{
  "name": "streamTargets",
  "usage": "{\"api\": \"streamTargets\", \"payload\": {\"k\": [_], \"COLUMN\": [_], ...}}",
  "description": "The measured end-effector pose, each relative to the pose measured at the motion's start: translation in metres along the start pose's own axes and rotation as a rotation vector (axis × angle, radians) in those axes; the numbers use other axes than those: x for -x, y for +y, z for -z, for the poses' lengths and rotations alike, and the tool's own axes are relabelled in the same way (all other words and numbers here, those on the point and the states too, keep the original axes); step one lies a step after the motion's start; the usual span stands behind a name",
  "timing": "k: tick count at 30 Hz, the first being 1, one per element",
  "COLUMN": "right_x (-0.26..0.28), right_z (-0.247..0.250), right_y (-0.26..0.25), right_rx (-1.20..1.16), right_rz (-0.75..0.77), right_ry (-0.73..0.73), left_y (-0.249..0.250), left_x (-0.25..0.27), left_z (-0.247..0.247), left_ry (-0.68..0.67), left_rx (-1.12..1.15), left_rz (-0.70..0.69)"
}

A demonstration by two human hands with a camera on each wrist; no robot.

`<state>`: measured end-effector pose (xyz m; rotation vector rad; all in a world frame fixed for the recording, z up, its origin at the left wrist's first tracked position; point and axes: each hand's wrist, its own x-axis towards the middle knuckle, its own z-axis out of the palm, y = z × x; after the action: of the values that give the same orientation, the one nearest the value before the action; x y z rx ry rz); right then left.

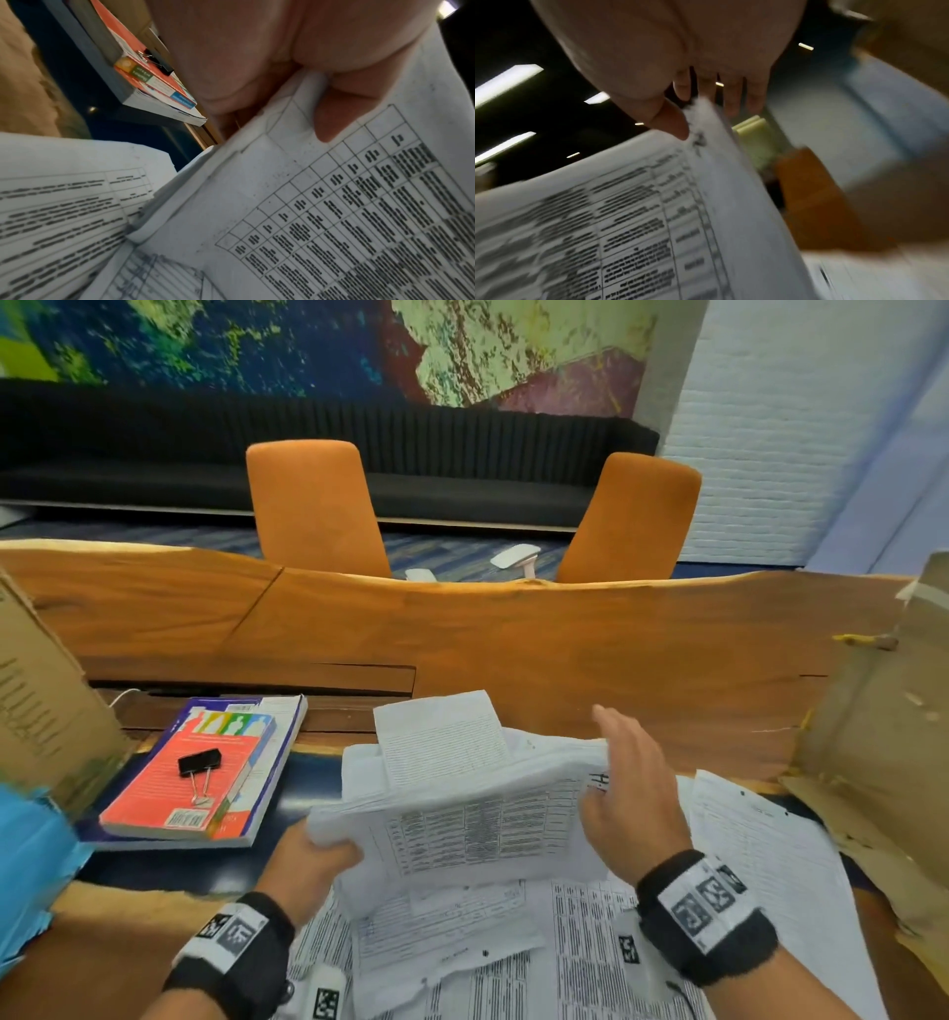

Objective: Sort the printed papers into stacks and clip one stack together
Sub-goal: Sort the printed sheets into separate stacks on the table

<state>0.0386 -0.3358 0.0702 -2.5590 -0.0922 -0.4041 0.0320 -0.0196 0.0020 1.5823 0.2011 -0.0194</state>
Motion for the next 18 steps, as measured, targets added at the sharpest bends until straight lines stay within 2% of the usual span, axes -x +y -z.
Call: {"api": "streamTargets", "payload": {"k": [2,4,5,7,9,12,14,16,18], "right_x": [-0.005,-0.010,-0.015,-0.026,-0.033,-0.032,-0.035,-0.043,-0.053], "right_z": [-0.006,-0.009,-0.005,0.006,0.002,-0.023,-0.026,-0.017,-0.004], "right_y": [-0.017,-0.027,-0.032,-0.048,-0.065,-0.083,-0.085,-0.082,-0.075], "right_rx": [0.317,0.532,0.589,0.601,0.571,0.603,0.582,0.490,0.333], "right_rz": [0.147,0.164,0.158,0.195,0.297,0.368,0.362,0.334,0.244], "right_ry": [-0.222,-0.452,-0.495,-0.459,-0.463,-0.660,-0.679,-0.623,-0.573], "left_y": [0.000,0.000,0.001,0.003,0.001,-0.001,0.001,0.006,0.007], "left_x": [-0.001,0.001,0.002,0.003,0.003,0.003,0.001,0.000,-0.005], "left_z": [0.000,0.001,0.002,0.003,0.004,0.004,0.003,0.005,0.010], "left_ry": [-0.008,-0.026,-0.029,-0.034,-0.035,-0.018,-0.009,0.028,0.102], "left_rx": [-0.015,-0.029,-0.048,-0.085,-0.098,-0.109,-0.086,-0.066,-0.047], "left_rz": [0.009,0.015,0.015,0.020,0.040,0.029,0.016,0.026,0.042]}}
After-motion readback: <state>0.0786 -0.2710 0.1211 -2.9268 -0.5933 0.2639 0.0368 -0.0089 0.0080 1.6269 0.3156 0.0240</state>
